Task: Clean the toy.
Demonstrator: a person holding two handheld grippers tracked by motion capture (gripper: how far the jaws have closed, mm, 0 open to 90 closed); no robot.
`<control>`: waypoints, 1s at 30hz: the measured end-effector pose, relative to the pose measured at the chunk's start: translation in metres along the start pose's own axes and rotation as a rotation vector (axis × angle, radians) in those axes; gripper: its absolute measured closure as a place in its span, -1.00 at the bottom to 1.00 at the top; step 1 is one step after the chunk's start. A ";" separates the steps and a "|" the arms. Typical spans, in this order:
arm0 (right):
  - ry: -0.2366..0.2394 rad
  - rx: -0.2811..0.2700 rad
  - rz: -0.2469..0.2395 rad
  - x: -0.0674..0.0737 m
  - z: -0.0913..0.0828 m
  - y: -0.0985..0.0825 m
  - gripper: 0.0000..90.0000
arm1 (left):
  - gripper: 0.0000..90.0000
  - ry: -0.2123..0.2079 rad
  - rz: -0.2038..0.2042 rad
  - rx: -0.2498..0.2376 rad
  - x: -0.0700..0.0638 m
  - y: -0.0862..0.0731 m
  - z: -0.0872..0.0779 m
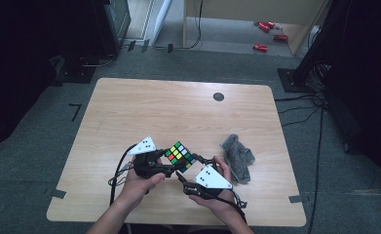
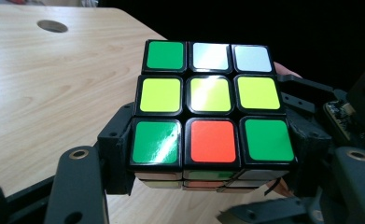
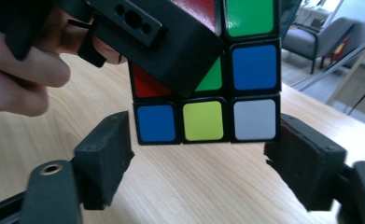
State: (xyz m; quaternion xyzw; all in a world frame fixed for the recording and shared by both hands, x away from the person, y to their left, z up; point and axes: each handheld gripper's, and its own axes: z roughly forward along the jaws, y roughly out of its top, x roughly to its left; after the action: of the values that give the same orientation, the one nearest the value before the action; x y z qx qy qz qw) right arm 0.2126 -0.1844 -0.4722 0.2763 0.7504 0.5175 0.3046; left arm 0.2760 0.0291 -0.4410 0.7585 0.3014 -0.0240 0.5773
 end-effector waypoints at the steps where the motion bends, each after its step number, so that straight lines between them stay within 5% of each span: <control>1: 0.000 0.000 0.000 0.000 0.000 0.000 -0.42 | -0.23 0.000 0.000 0.000 0.000 0.000 0.000; 9: -0.049 -0.021 -0.043 0.004 -0.002 -0.001 -0.24 | -0.24 -0.024 -0.043 0.010 0.002 -0.001 0.003; 20: -0.059 0.014 0.011 -0.006 -0.002 -0.004 -0.23 | -0.45 -0.007 -0.043 -0.058 0.013 0.004 -0.012; 25: -0.077 0.031 0.074 -0.021 -0.005 -0.006 -0.23 | -0.49 0.021 0.026 -0.088 0.017 0.006 -0.020; 30: -0.090 0.046 0.157 -0.034 -0.010 -0.005 -0.23 | -0.53 0.124 0.214 -0.024 0.014 -0.003 -0.013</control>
State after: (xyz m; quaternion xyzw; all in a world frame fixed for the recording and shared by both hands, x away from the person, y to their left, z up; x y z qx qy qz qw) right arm 0.2272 -0.2166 -0.4680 0.3643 0.7237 0.5093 0.2901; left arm 0.2819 0.0472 -0.4451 0.7795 0.2541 0.0886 0.5657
